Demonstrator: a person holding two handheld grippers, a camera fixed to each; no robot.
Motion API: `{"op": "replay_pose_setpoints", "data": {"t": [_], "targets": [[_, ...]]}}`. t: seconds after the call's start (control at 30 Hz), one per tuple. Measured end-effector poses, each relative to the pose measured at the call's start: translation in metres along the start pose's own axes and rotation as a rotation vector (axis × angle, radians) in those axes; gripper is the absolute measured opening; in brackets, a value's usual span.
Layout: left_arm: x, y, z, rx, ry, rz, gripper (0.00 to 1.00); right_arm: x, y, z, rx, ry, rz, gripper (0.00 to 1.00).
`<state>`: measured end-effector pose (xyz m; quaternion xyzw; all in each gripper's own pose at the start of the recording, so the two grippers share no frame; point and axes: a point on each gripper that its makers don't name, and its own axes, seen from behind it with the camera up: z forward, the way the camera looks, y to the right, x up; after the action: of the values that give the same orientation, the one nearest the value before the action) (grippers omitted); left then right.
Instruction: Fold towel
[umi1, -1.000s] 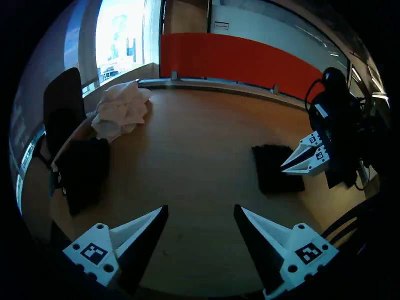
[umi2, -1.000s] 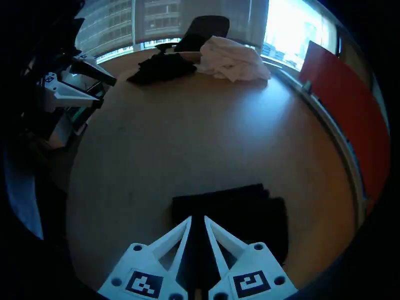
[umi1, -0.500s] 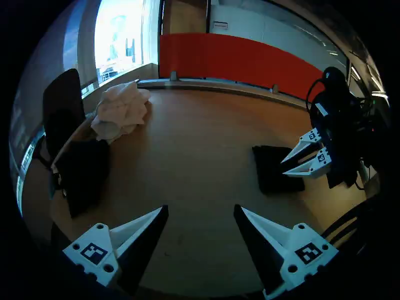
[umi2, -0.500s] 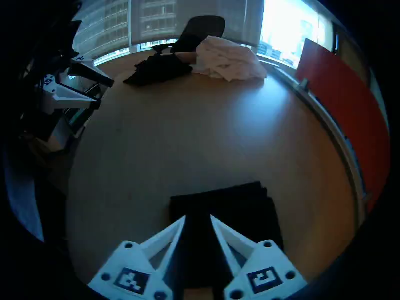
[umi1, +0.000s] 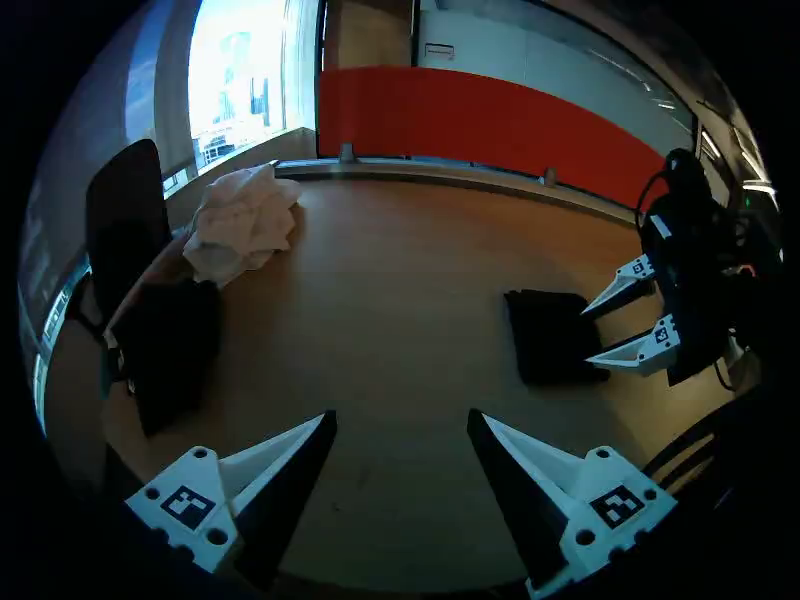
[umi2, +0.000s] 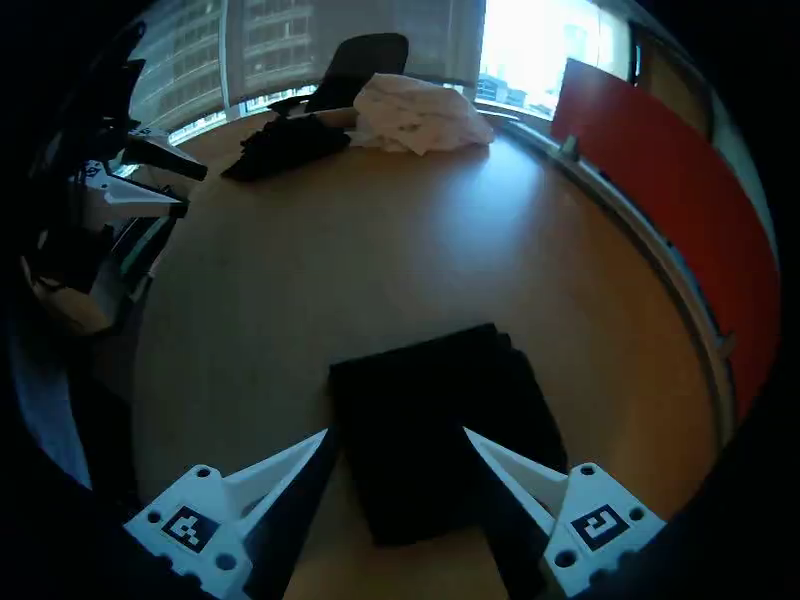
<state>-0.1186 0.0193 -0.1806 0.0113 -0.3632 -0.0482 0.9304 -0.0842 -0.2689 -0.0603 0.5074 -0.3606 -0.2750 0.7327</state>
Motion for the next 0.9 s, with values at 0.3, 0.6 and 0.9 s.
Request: {"op": "replay_pose_setpoints", "data": {"t": [0.3,0.6,0.9], "targets": [[0.002,0.003,0.0,-0.008,0.005,0.005,0.97,-0.031,0.002,-0.017,-0.05,-0.027,0.043,0.85],[0.002,0.007,-0.001,-0.018,0.007,0.011,0.97,-0.055,-0.001,-0.025,-0.087,-0.047,0.092,0.85],[0.001,0.007,-0.003,-0.02,0.009,0.017,0.97,-0.081,-0.01,-0.02,-0.104,-0.076,0.167,0.77]]}}
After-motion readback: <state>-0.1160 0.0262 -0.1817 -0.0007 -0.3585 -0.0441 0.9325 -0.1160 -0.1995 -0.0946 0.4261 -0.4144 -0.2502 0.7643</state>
